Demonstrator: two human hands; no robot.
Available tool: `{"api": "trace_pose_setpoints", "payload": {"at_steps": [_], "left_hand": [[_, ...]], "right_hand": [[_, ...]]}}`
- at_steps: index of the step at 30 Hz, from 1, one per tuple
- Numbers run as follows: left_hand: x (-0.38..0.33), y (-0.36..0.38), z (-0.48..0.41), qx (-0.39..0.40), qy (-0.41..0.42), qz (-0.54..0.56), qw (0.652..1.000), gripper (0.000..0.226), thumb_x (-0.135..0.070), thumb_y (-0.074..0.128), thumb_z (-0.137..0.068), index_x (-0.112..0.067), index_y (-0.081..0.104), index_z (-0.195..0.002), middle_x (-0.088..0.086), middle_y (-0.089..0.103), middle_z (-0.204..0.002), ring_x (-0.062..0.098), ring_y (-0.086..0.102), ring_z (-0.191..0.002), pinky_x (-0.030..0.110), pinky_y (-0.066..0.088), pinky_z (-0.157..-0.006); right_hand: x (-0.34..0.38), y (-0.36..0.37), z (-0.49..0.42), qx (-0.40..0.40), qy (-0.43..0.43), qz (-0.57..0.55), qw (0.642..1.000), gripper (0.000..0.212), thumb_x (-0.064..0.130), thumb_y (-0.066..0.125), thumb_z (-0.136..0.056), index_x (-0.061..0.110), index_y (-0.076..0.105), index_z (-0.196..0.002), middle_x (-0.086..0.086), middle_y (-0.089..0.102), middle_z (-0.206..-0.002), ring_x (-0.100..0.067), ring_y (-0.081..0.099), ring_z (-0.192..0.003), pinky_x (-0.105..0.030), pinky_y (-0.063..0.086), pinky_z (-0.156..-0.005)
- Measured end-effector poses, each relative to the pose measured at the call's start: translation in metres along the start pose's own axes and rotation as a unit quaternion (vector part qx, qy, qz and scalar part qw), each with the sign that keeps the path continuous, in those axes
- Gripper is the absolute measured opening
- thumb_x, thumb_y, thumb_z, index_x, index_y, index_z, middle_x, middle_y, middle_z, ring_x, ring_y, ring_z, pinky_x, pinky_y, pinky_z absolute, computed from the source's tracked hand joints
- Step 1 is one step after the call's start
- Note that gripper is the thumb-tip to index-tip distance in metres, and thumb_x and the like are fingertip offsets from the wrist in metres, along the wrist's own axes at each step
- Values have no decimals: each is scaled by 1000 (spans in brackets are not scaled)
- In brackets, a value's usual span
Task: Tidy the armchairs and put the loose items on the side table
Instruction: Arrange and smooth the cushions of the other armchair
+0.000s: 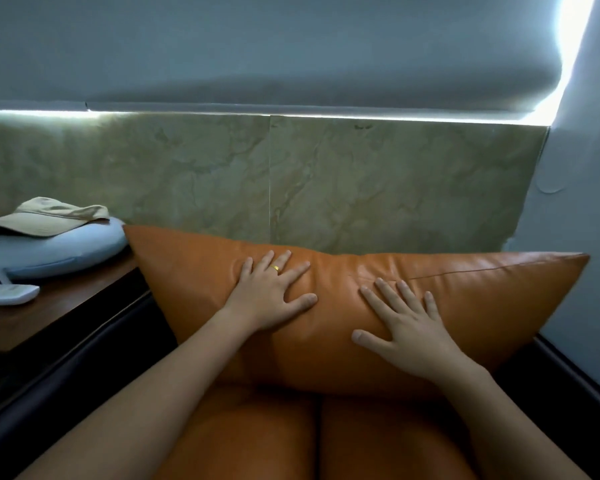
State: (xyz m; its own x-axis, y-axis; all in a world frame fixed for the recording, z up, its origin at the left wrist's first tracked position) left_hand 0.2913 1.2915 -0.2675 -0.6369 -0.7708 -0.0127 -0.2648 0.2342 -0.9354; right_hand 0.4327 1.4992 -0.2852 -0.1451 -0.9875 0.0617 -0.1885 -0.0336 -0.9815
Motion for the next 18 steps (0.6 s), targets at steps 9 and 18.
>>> {"api": "trace_pose_setpoints", "payload": {"at_steps": [9, 18], "left_hand": [[39, 80, -59, -54, -6, 34, 998, 81, -85, 16, -84, -46, 14, -155, 0, 13, -167, 25, 8, -153, 49, 1, -124], [30, 77, -26, -77, -17, 30, 996, 82, -84, 9, -84, -45, 13, -156, 2, 10, -167, 26, 4, -154, 49, 1, -124]], "right_hand": [[-27, 71, -90, -8, 18, 4, 1000, 92, 94, 10, -70, 56, -21, -147, 17, -22, -164, -12, -25, -151, -50, -24, -116], [-15, 69, -53, -78, 19, 6, 997, 85, 88, 17, -82, 51, -13, -153, 13, -15, -167, -14, -21, -152, -51, -18, -120]]}}
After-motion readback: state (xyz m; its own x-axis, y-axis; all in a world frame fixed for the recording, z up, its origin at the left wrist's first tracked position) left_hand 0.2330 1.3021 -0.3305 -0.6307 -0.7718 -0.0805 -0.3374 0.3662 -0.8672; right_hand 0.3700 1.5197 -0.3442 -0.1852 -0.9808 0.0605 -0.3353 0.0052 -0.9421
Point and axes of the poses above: each hand's wrist, its own z-axis away from the middle knuckle, its own y-axis out of the palm, x = y × z, the point moved 5 cm from there along -z, towards the middle knuckle
